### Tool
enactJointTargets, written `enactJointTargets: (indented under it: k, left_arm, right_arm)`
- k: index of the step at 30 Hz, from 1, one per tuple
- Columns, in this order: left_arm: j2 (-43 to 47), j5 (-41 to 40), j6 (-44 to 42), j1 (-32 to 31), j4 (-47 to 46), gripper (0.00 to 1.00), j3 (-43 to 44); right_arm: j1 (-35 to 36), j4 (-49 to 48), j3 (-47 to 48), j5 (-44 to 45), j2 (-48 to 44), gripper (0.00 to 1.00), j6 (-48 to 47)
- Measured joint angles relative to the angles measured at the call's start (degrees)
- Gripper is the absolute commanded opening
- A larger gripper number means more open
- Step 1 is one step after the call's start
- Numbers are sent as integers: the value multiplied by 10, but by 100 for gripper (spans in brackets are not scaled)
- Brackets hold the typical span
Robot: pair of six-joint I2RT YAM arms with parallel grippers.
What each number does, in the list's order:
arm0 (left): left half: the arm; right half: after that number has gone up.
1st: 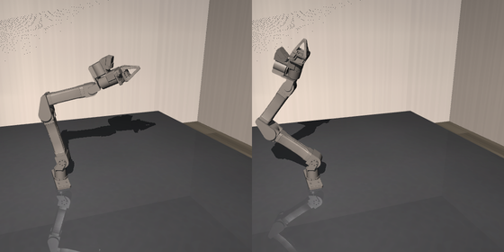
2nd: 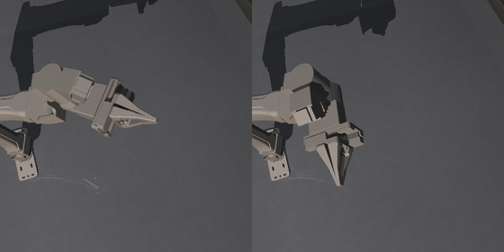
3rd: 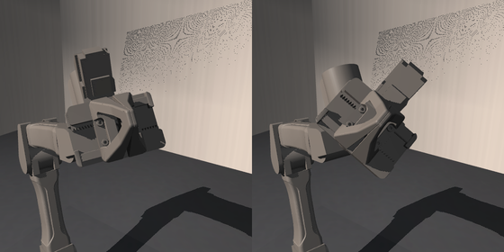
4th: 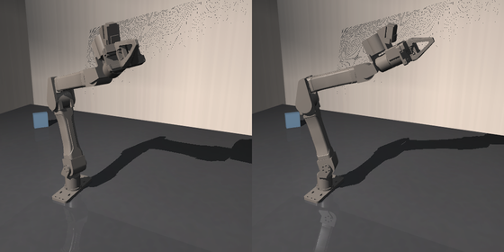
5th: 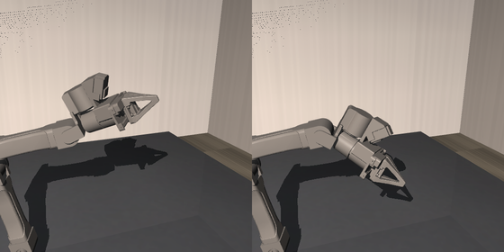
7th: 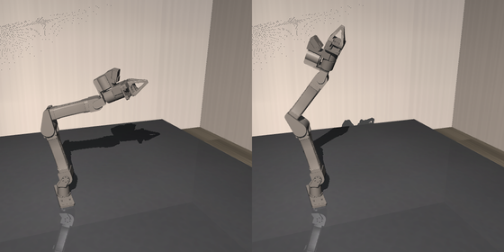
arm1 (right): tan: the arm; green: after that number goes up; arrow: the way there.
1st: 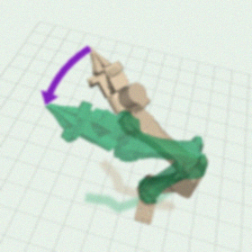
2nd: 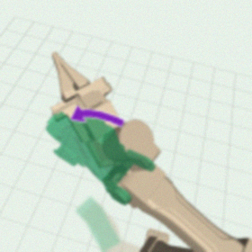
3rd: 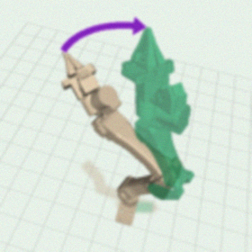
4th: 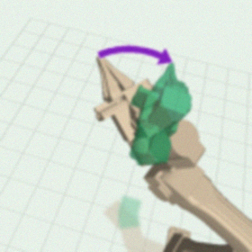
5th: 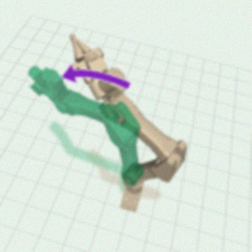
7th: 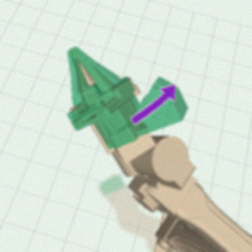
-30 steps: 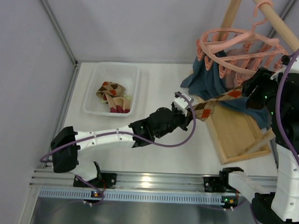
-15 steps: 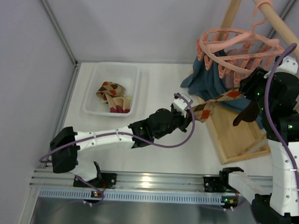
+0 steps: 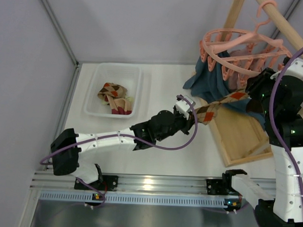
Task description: Remove the socks clipped to the hanger
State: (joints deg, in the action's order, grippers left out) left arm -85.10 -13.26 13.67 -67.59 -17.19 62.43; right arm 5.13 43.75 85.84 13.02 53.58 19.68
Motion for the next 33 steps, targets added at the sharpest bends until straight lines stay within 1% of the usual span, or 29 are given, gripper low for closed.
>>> enactJointTargets:
  k: [1,3,4,11,13,15,17,19,22,25,29,33]
  left_arm:
    - [0,0,0,0,0,0,0]
    - [1,2,0,0,0,0,-1]
    - [2,2,0,0,0,0,-2]
    - [7,1,2,0,12,0,-10]
    - [9,-9,2,0,24,0,-10]
    - [11,-28,2,2,52,0,-7]
    - [13,-38,11,17,106,0,9]
    - [15,-23,32,65,161,0,28]
    - [38,-24,59,186,217,0,31]
    - [67,-52,75,305,255,0,31]
    - [90,-54,84,392,291,0,42]
    - [80,-24,92,470,307,0,54]
  right_arm:
    - [0,-3,-1,0,0,25,1]
    - [0,-7,-5,4,-2,13,0]
    - [0,-11,-8,6,-2,0,0]
    - [0,-17,-11,10,-3,0,1]
    - [0,-20,-14,10,-3,0,2]
    - [0,-24,-18,9,-5,0,2]
    - [0,-25,-22,6,-6,0,5]
    - [0,-28,-26,2,-9,0,8]
    - [0,-33,-34,-8,-14,0,12]
    - [0,-36,-37,-17,-16,0,12]
    - [0,-38,-37,-32,-17,0,12]
    - [0,-38,-37,-42,-17,0,11]
